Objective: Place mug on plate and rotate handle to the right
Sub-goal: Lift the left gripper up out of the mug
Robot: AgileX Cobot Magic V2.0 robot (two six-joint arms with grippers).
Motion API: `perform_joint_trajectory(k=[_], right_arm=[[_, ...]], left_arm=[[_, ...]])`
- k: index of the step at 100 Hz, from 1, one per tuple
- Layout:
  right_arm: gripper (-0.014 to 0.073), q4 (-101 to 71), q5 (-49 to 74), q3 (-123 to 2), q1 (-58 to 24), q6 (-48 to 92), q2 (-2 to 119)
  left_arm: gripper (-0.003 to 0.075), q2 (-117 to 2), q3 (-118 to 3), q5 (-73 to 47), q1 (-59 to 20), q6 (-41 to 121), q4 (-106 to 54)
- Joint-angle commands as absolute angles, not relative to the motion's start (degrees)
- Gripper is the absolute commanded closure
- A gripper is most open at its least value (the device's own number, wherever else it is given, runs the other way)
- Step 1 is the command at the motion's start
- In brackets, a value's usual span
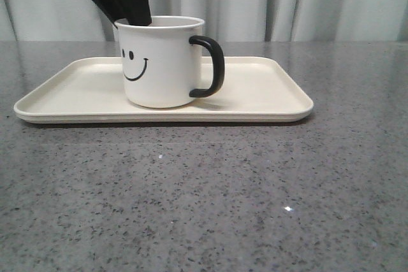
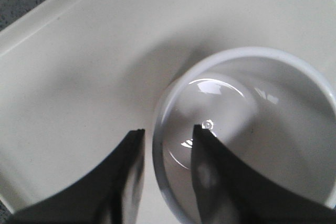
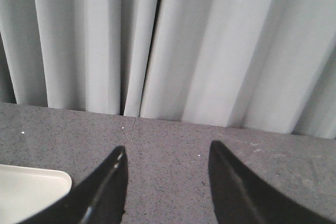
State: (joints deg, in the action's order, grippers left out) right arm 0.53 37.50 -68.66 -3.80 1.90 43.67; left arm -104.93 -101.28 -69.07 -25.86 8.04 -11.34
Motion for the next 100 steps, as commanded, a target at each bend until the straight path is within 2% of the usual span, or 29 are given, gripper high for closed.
perform_joint_trajectory(k=[1,54,100], right_arm=[[0.022,1.1,33.3,-70.1,-3.9,2.2,43.9],[0.022,1.1,33.3,-70.1,-3.9,2.2,43.9],[0.022,1.1,33.3,-70.1,-3.9,2.2,43.9]], left_arm=[[0.0437,-102.3,-103.7,-68.1,-26.3,8.1,-12.7],[0.0436,-100.1,-117.4,-72.4,-26.3,7.6,-12.7],[0.0437,-82.9,-117.5,-72.4,-26.3,5.4,2.6]])
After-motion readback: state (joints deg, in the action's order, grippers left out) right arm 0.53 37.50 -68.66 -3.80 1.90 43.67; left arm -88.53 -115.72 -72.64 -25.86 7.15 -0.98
